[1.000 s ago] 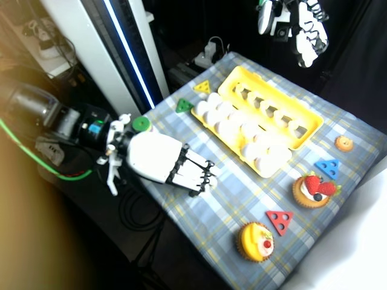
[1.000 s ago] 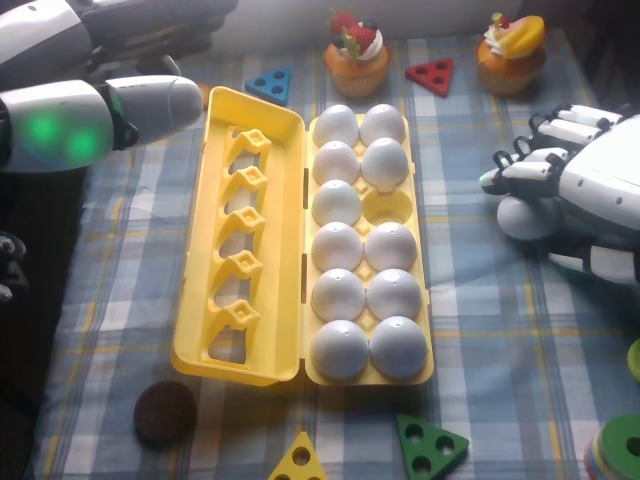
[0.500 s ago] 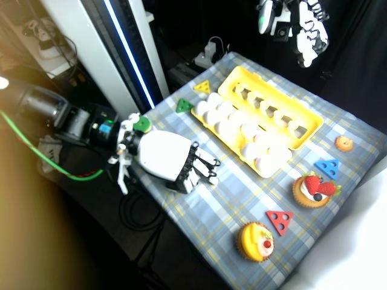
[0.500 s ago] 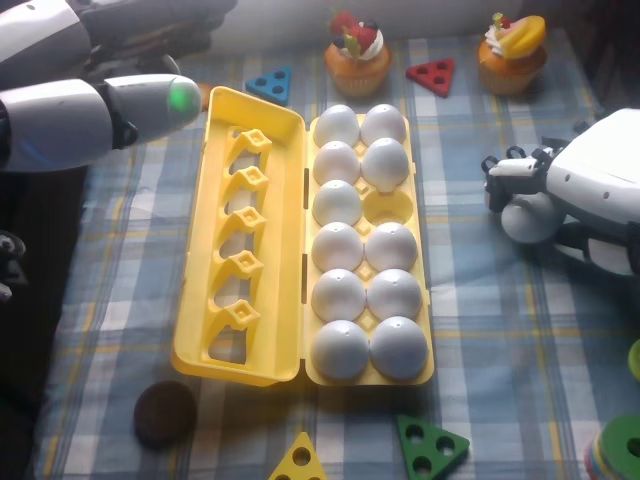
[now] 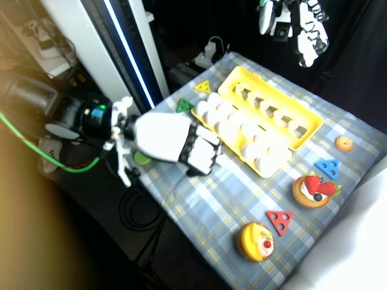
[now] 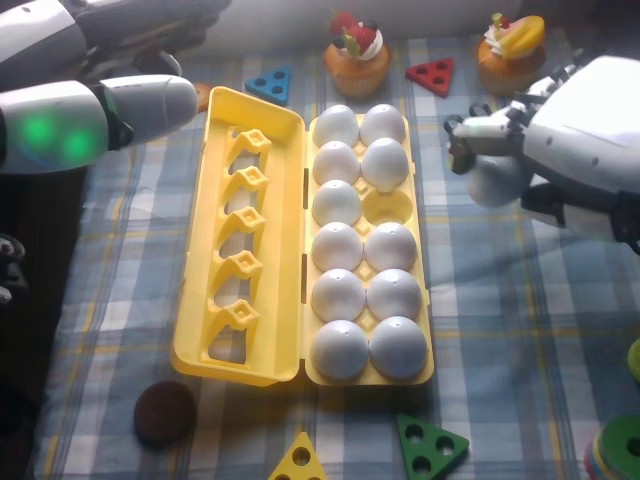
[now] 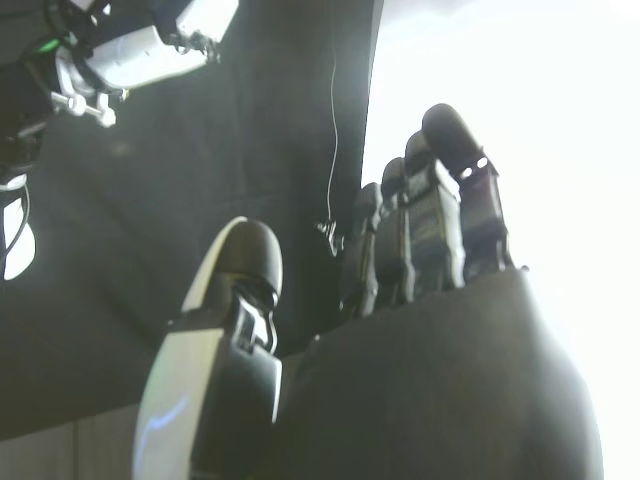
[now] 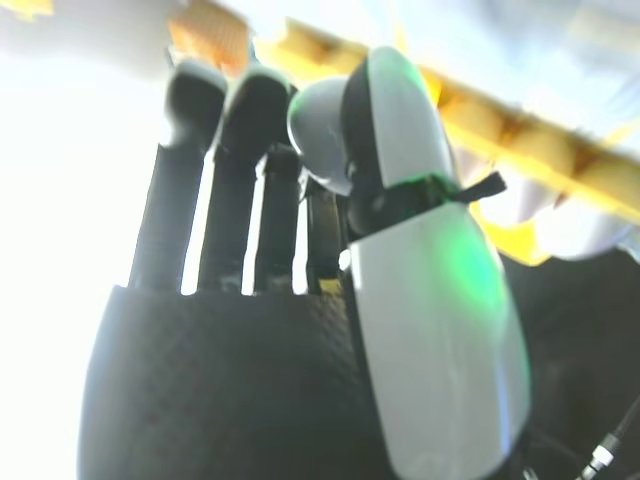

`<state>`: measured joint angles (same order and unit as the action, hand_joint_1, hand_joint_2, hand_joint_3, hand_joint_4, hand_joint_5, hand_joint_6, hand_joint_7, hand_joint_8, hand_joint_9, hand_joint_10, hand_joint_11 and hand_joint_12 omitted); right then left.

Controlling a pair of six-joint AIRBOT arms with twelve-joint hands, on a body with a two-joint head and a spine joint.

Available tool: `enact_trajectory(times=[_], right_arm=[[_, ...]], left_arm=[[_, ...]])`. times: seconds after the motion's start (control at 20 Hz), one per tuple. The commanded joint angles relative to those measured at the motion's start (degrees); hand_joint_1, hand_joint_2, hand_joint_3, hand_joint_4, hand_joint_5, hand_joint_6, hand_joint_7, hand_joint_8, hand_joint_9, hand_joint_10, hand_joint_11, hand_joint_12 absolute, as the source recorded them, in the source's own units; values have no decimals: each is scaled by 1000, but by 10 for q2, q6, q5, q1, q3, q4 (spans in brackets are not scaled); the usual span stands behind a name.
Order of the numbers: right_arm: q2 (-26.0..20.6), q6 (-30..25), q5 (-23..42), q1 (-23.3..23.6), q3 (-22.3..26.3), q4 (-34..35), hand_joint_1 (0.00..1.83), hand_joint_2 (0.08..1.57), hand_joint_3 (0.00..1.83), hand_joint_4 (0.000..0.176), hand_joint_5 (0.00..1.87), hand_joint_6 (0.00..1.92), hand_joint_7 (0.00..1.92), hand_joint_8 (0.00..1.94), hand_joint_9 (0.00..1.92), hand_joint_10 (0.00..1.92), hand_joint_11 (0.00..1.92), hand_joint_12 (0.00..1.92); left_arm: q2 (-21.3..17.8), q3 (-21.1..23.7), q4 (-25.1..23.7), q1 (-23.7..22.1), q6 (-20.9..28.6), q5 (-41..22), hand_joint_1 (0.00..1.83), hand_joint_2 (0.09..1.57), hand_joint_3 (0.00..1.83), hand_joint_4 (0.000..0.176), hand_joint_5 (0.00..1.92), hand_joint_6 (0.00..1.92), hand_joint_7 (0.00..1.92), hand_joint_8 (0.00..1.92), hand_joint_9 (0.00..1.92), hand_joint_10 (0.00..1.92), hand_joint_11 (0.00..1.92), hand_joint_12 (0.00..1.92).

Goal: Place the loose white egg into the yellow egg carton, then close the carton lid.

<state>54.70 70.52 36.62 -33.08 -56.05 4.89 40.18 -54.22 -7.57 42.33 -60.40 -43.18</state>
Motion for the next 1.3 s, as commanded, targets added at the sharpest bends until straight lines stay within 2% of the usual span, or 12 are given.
enact_trajectory(times=[0.0,0.3,0.45,0.6,0.7,0.75,0.85,1.05,1.1,1.15,1.2,1.25], right_arm=[[1,-1,66,10,0,-9,1206,1266,7,0,648,1271,787,1597,937,1670,958,1901],[26,-2,52,52,-10,-46,1278,1383,10,0,450,1639,488,1831,518,1904,648,1921],[51,-4,43,62,-23,-55,1308,1330,0,0,555,1337,560,1735,605,1810,737,1921],[67,-4,27,66,-33,-56,1255,1348,0,0,475,1541,558,1693,678,1788,661,1921],[71,-5,21,66,-37,-56,1176,1284,0,0,161,363,126,322,58,520,25,1159],[72,-7,18,66,-38,-56,1176,1284,0,0,161,363,126,322,58,520,25,1159],[74,-19,15,66,-44,-56,1158,1299,3,0,6,9,3,5,2,6,0,31],[65,-32,15,66,-44,-56,1320,1277,0,0,0,0,0,0,0,0,17,9],[55,-33,20,66,-39,-56,1307,1289,5,0,0,0,0,0,0,0,3,388],[42,-33,28,66,-31,-56,1323,1305,5,0,0,0,32,10,6,645,0,1422],[32,-33,35,66,-23,-56,1240,1279,0,0,0,0,105,45,0,661,0,1725],[16,-33,47,66,-11,-56,1094,1314,0,0,0,0,20,8,0,131,0,867]], left_arm=[[-2,-1,17,-5,2,-67,404,1438,0,0,182,3,205,2,232,3,0,1192],[-2,-2,17,-5,2,-67,446,1418,2,0,195,3,194,2,232,4,0,1059],[-1,-4,17,-6,2,-66,392,1429,2,0,198,2,203,2,229,2,0,1073],[-1,-4,17,-6,2,-66,396,1431,1,0,204,2,205,2,228,1,0,1043],[0,-4,17,-7,2,-66,377,1426,0,0,207,2,215,4,240,5,0,1050],[0,-5,17,-7,2,-66,377,1426,0,0,207,2,215,4,240,5,0,1050],[0,-5,18,-7,2,-66,303,1447,7,0,191,1,205,2,235,1,0,1149],[0,-5,20,-6,2,-67,270,1455,1,0,176,0,200,1,244,2,0,1164],[0,-4,21,-6,2,-68,283,1454,0,0,181,2,207,3,253,5,0,1192],[-1,-3,23,-4,2,-71,281,1461,1,0,182,1,206,1,253,3,0,1173],[-2,-2,25,-2,2,-74,291,1463,0,0,182,1,207,1,251,2,0,1188],[-4,0,29,2,2,-80,270,1463,1,0,185,1,215,3,259,5,0,1213]])
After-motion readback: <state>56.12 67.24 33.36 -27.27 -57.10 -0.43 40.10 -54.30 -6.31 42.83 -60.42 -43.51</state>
